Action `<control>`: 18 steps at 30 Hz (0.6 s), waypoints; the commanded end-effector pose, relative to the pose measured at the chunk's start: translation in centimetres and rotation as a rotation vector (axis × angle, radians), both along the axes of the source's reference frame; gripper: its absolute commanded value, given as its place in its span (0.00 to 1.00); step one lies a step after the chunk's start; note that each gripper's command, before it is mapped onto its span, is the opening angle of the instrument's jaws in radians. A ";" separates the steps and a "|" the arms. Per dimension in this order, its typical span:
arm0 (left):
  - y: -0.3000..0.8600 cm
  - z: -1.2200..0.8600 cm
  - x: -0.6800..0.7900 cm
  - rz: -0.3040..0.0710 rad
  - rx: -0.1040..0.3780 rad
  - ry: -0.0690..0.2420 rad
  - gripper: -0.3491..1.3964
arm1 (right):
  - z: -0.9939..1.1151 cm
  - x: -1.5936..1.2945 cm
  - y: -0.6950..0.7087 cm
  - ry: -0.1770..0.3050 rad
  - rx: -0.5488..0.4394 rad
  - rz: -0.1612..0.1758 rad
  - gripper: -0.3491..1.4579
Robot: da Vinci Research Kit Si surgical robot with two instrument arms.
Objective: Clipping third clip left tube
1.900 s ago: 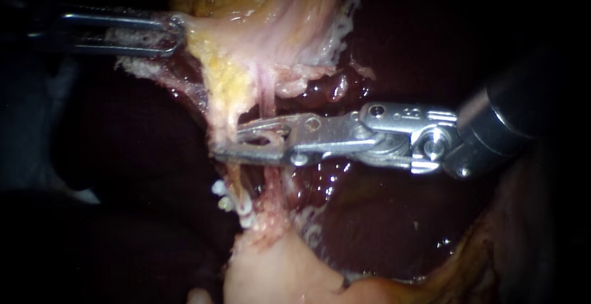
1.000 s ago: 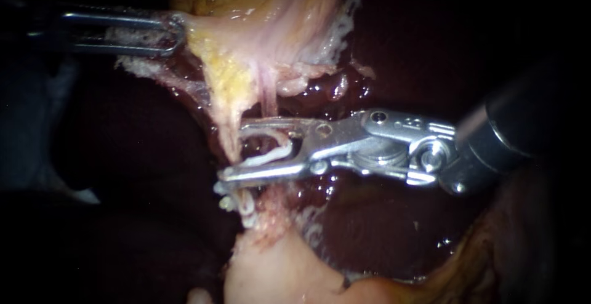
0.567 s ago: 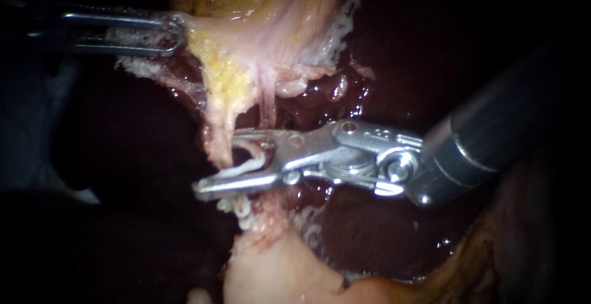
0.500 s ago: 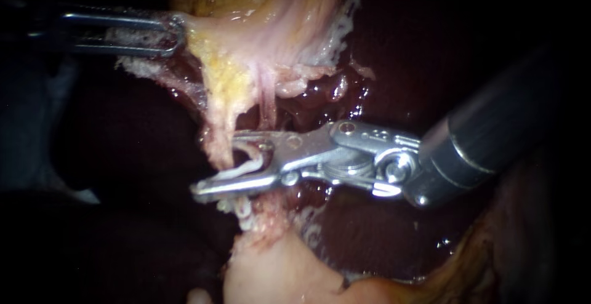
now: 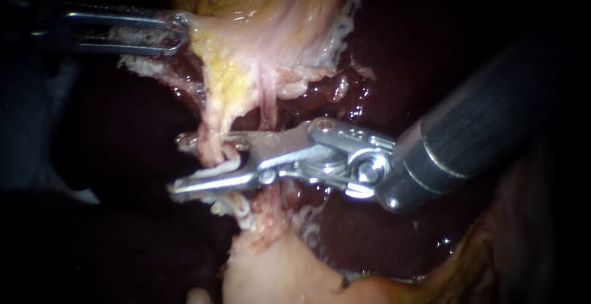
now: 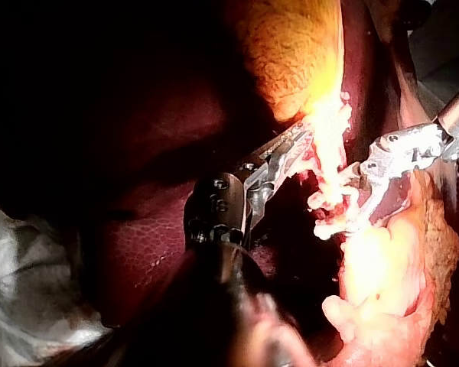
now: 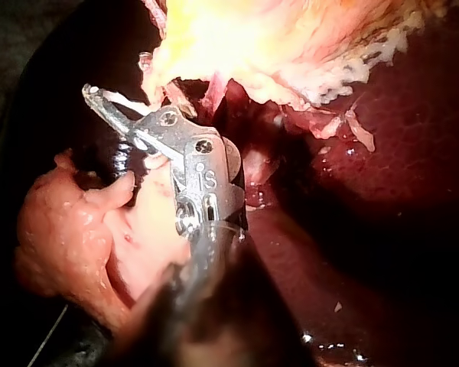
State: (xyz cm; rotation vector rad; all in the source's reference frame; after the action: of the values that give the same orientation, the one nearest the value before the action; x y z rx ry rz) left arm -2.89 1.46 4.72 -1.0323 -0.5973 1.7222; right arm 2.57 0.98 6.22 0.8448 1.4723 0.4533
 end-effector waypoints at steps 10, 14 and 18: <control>0.00 0.00 -0.01 -0.001 0.000 0.001 0.00 | -0.13 0.01 0.24 -0.007 0.005 0.041 0.46; 0.01 0.01 -0.02 -0.001 0.000 0.001 0.00 | -0.22 -0.02 0.38 -0.003 0.003 0.044 0.46; 0.01 0.01 -0.02 -0.001 0.000 0.001 0.00 | -0.27 -0.04 0.41 0.001 0.001 0.043 0.46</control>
State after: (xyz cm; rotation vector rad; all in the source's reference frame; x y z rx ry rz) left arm -2.91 1.48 4.73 -1.0314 -0.5955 1.7212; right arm 2.54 1.38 5.94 0.8157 1.4936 0.4860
